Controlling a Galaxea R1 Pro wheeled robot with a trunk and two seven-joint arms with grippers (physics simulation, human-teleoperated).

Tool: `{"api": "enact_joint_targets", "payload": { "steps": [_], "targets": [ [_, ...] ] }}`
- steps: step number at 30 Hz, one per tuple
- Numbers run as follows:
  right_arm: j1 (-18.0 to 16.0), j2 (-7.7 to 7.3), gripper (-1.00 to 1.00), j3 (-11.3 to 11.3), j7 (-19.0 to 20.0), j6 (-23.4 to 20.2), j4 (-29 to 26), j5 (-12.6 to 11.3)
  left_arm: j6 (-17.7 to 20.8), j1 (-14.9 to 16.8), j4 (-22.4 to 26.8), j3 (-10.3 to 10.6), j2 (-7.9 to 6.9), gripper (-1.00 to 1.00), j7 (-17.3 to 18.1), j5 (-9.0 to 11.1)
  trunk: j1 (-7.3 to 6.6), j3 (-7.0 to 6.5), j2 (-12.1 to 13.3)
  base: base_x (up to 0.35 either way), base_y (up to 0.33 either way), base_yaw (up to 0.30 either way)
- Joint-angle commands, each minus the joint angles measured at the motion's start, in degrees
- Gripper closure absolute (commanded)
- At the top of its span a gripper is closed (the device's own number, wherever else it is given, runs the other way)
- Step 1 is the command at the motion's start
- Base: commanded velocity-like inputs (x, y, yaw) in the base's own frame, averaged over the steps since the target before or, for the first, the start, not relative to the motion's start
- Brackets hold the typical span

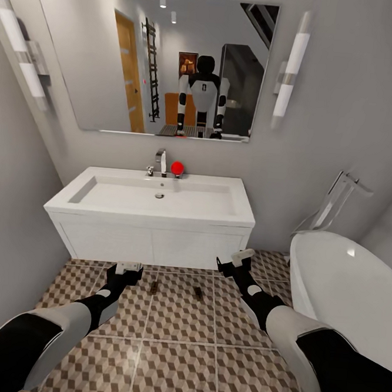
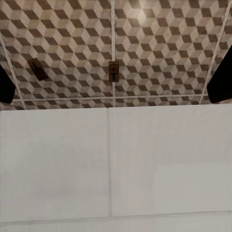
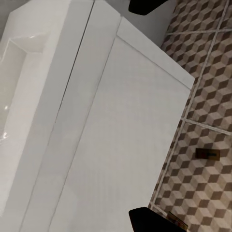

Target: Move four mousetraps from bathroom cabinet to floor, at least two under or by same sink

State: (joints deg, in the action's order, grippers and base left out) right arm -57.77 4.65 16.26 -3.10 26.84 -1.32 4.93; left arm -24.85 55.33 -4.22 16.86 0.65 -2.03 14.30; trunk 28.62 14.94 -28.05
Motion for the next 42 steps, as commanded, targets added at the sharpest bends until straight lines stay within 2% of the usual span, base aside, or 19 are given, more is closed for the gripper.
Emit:
{"api": "enact_joint_targets", "payload": {
  "steps": [1, 13, 42],
  "targets": [
    [-0.07, 0.01, -1.0, 0.0, -0.32, 0.14, 0.09, 0.51, -0.38, 0.1, -0.26, 0.49, 0.05, -1.0, -0.17, 0.29, -0.2, -0.09, 0.32, 0.0, 0.0, 0.0],
    [-0.07, 0.01, -1.0, 0.0, -0.32, 0.14, 0.08, 0.51, -0.38, -0.03, -0.26, 0.5, 0.05, -1.0, -0.17, 0.29, -2.83, -2.24, 5.13, 0.0, 0.0, 0.0],
    [-0.04, 0.04, -1.0, 0.0, -0.32, 0.14, 0.05, 0.51, -0.38, -0.05, -0.26, 0.47, 0.05, -1.0, -0.17, 0.29, -2.83, -2.24, 5.13, 0.0, 0.0, 0.0]
  ]
}}
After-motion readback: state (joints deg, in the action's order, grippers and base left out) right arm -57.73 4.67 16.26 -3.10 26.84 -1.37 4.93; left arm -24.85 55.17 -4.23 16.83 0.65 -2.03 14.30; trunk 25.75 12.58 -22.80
